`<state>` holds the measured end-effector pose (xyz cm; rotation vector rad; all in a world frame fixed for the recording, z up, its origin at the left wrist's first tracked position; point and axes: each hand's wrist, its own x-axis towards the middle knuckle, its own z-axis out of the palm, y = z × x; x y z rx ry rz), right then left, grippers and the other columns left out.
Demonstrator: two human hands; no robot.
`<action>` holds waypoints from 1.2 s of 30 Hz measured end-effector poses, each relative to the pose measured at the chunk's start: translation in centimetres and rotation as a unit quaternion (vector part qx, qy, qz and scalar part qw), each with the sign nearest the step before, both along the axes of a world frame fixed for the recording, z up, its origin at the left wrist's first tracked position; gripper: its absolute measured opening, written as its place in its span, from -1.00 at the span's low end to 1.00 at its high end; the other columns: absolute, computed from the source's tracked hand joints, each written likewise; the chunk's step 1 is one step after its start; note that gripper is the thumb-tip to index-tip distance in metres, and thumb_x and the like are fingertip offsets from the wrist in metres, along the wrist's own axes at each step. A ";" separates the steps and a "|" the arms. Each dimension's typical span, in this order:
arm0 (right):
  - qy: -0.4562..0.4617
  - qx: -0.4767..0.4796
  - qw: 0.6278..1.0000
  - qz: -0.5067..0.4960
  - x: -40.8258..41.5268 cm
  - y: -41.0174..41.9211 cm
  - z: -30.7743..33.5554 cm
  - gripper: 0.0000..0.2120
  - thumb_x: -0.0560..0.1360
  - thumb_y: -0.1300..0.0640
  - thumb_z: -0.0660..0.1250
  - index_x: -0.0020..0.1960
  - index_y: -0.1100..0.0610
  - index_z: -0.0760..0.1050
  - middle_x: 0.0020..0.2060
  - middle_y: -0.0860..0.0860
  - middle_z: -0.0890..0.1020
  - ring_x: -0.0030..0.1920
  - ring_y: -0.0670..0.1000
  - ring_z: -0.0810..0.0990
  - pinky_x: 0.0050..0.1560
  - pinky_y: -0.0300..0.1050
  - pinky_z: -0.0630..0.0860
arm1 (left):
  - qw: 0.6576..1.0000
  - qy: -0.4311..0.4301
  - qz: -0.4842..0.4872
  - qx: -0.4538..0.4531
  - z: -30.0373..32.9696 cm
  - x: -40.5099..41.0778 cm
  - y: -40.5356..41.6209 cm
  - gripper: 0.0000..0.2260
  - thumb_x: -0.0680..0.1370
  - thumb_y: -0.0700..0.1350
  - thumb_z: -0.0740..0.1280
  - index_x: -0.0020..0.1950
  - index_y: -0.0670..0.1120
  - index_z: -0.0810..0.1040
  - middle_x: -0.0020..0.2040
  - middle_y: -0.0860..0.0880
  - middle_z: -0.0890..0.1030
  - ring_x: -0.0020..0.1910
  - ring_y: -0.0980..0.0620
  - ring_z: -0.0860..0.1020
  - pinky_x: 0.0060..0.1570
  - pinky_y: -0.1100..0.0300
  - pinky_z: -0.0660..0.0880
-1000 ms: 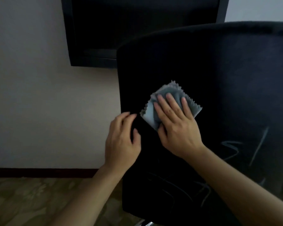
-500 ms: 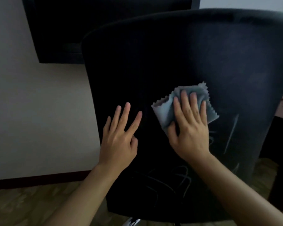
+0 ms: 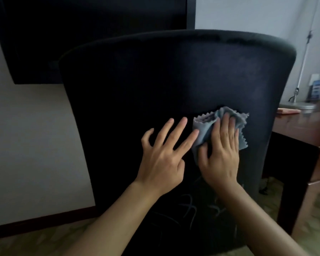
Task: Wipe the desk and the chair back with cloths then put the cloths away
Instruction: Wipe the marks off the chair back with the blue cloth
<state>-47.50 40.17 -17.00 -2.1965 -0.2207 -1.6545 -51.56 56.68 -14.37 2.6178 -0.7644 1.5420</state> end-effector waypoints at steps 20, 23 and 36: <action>0.045 0.065 0.997 0.015 0.2 -3.2 -11.8 -0.39 0.62 0.01 0.02 0.58 0.20 -0.05 0.57 0.15 0.03 0.55 0.20 0.01 0.50 0.16 0.06 | 0.996 -0.034 -0.048 0.062 -0.8 1.4 -7.1 -0.44 0.39 -0.09 0.21 0.41 0.02 0.52 0.55 -0.09 0.32 0.55 -0.18 0.24 0.38 -0.32 0.15; 0.074 0.073 0.994 0.014 0.4 -4.4 -11.5 -0.39 0.61 -0.03 -0.01 0.60 0.04 -0.12 0.54 0.19 0.12 0.54 0.16 0.08 0.48 0.13 0.05 | 0.995 -0.023 -0.029 0.098 -0.9 2.5 -8.5 -0.43 0.41 -0.10 0.18 0.44 0.00 0.48 0.56 -0.11 0.29 0.57 -0.20 0.17 0.41 -0.40 0.06; 0.109 0.289 0.951 0.010 1.8 -6.6 -10.5 -0.41 0.56 -0.02 -0.12 0.57 0.04 -0.08 0.58 0.05 0.00 0.57 -0.06 -0.12 0.55 0.00 -0.08 | 0.993 -0.029 -0.011 0.113 -1.8 3.3 -9.1 -0.42 0.35 -0.12 0.16 0.38 -0.05 0.53 0.57 -0.18 0.24 0.58 -0.25 0.10 0.39 -0.48 -0.07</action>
